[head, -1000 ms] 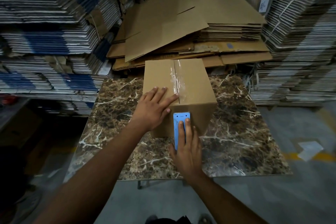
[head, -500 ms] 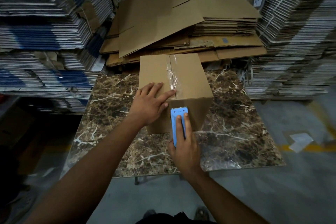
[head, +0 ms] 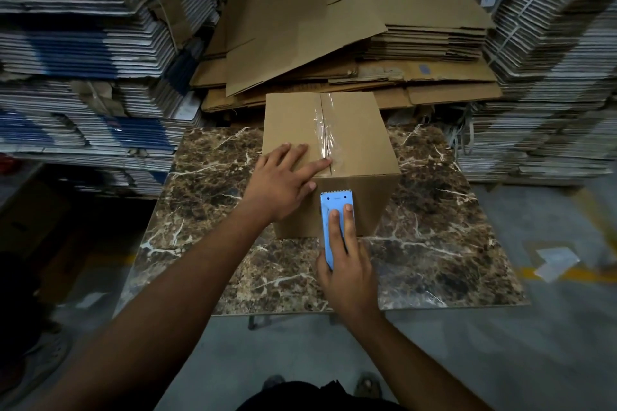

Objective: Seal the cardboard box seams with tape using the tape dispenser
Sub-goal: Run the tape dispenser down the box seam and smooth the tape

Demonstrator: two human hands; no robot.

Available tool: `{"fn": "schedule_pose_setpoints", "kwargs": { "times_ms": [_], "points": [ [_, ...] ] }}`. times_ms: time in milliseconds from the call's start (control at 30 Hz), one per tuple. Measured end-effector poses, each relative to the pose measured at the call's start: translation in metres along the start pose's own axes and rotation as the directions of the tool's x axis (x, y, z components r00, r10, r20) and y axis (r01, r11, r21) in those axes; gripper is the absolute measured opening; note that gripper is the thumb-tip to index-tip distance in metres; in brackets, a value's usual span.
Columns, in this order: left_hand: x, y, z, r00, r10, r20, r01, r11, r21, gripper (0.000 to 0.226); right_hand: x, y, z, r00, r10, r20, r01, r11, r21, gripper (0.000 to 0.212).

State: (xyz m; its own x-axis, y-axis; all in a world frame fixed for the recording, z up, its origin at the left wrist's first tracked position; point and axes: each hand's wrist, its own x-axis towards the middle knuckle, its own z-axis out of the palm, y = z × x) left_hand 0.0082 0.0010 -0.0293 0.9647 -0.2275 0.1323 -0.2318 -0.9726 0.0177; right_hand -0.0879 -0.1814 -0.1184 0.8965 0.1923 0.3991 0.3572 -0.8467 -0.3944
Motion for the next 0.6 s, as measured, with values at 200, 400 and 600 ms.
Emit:
{"fn": "schedule_pose_setpoints", "kwargs": {
  "times_ms": [200, 400, 600],
  "points": [
    [-0.001, 0.001, 0.000, 1.000, -0.002, -0.001, 0.002, 1.000, 0.006, 0.052, -0.009, -0.003, -0.006, 1.000, -0.006, 0.016, 0.007, 0.998, -0.062, 0.072],
    [-0.001, 0.002, -0.002, 1.000, -0.018, 0.002, 0.018, 1.000, -0.011, 0.052, -0.011, -0.004, -0.005, 0.999, 0.023, 0.042, -0.020, 0.997, -0.077, 0.074],
    [-0.004, 0.005, -0.003, 1.000, -0.013, 0.010, 0.013, 1.000, -0.011, 0.052, -0.015, -0.004, -0.003, 0.997, 0.055, 0.056, -0.052, 0.998, -0.044, 0.072]
  ]
}}
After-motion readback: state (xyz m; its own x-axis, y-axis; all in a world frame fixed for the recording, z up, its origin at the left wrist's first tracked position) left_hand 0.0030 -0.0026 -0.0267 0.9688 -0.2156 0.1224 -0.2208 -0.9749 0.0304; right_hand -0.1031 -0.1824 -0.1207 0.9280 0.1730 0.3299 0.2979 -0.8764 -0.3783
